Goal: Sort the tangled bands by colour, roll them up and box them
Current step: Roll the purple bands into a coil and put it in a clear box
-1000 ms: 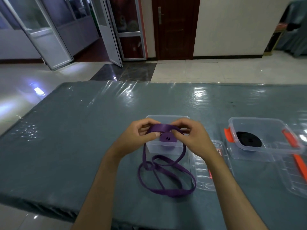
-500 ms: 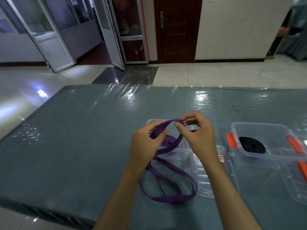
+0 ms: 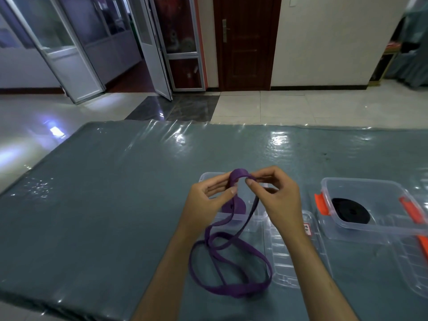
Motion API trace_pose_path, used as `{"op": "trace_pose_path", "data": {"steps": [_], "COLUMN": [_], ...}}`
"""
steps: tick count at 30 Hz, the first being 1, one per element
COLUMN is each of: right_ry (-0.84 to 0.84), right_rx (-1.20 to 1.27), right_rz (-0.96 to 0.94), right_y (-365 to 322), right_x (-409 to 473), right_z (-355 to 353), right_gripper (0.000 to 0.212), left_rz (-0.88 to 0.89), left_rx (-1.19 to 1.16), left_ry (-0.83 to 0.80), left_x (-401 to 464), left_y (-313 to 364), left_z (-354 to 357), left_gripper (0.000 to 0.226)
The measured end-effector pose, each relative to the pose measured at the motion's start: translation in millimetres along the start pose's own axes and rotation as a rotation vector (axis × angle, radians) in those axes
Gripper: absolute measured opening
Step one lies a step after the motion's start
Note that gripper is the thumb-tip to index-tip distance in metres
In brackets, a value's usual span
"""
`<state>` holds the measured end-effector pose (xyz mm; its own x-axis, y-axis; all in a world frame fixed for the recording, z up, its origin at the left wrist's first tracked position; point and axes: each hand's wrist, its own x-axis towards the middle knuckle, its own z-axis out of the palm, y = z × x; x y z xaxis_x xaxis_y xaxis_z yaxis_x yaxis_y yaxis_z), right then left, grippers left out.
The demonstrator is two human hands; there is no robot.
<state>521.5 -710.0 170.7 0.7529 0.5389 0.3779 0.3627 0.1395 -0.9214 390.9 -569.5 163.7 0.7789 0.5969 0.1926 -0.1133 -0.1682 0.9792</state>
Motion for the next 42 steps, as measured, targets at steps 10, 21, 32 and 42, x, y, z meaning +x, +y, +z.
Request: {"op": "trace_pose_path", "data": {"steps": [10,21,32,42], "right_ry": [-0.091,0.004,-0.040,-0.232], "right_rx": [0.249,0.286,0.167,0.268], "right_rz": [0.191,0.262,0.432,0.548], "right_y": [6,-2,-15,-8], "right_x": [-8,-14,-26,-25], "right_z": [-14,-10,-2,-23], "right_gripper": [0.019,0.013,0.038,0.023], "left_rz": [0.006,0.115,0.379,0.307], "left_rx": [0.066,0.228,0.624,0.440], "left_ry": [0.100,-0.062,0.000,-0.062], "left_x": [5,-2,-19,-25], "left_y": [-5,-6,-8,3], "left_z": [34,35,31,15], "left_gripper": [0.039,0.029,0.028,0.038]}}
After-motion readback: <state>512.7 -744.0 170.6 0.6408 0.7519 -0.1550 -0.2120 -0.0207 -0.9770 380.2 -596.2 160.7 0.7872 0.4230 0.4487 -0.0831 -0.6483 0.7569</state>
